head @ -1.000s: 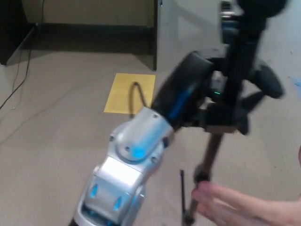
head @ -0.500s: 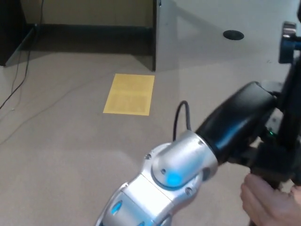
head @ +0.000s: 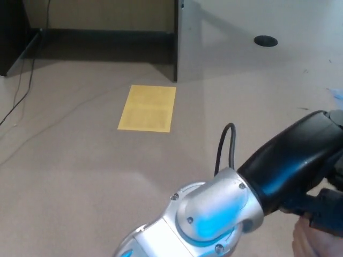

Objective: There is a tripod standing in front of the robot and the robot extends its left arm to grab it. It lifts the tripod and passes it to a person.

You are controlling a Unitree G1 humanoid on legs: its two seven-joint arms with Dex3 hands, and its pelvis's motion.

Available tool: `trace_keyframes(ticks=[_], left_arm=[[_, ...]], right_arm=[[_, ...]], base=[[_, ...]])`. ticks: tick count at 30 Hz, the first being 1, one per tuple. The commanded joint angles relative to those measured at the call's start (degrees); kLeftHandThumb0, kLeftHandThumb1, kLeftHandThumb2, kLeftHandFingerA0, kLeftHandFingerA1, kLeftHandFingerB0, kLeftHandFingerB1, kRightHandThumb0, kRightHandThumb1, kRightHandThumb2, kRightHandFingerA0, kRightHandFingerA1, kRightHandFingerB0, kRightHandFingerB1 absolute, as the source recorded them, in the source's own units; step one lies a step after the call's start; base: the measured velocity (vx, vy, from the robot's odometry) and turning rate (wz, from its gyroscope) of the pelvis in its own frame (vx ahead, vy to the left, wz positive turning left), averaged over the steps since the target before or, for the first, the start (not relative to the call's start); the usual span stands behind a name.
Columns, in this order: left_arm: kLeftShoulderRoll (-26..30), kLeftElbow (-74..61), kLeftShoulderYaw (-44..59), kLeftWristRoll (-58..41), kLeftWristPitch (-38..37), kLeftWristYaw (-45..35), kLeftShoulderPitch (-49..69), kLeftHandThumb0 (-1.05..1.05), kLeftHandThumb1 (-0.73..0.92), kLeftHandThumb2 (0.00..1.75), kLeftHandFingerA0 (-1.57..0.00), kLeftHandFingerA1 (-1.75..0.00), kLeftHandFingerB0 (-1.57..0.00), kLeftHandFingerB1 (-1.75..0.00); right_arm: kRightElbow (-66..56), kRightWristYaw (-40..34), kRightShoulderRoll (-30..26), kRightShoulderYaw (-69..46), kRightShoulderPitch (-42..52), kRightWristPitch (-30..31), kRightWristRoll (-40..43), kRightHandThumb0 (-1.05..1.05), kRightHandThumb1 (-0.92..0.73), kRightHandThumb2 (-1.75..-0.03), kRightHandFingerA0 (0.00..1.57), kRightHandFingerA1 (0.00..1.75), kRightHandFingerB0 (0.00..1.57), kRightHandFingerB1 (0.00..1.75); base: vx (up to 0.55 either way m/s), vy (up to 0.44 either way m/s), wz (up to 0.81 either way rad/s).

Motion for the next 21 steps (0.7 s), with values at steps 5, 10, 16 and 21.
trace_keyframes(ticks=[5, 10, 16, 21], left_arm=[[2.9, 2.1, 3.5, -4.4, 2.7, -5.4, -3.6, -0.67, 0.48, 0.55, 0.00, -0.21, 0.00, 0.00], [6.5, 6.9, 7.0, -3.8, 1.0, -6.7, -2.4, -0.69, 0.42, 0.77, 0.00, -0.08, 0.00, -0.01], [13.5, 10.3, 10.3, -2.6, -1.5, -8.4, -1.9, -0.71, 0.45, 0.54, 0.00, 0.00, 0.00, 0.00], [21.3, 9.6, 18.2, -2.9, -7.7, -11.6, 3.3, -0.74, 0.46, 0.55, 0.00, 0.00, 0.00, 0.00]], right_arm=[[0.3, 1.0, -1.4, -0.3, -0.6, 1.0, 0.2, -0.38, -0.73, -0.62, 0.60, 0.40, 0.42, 0.34], [-0.2, 1.4, -1.5, -0.5, -0.8, 1.0, 0.4, -0.41, -0.71, -0.62, 0.62, 0.40, 0.43, 0.34], [-0.4, 1.2, -1.7, -0.2, -0.8, 1.1, 0.0, -0.38, -0.71, -0.61, 0.62, 0.40, 0.43, 0.34], [0.2, 1.3, -1.7, -0.2, -2.4, 1.6, -0.1, -0.39, -0.70, -0.61, 0.63, 0.41, 0.44, 0.35]], base=[[0.00, 0.000, 0.00], [0.00, 0.000, 0.00], [0.00, 0.000, 0.00], [0.00, 0.000, 0.00]])
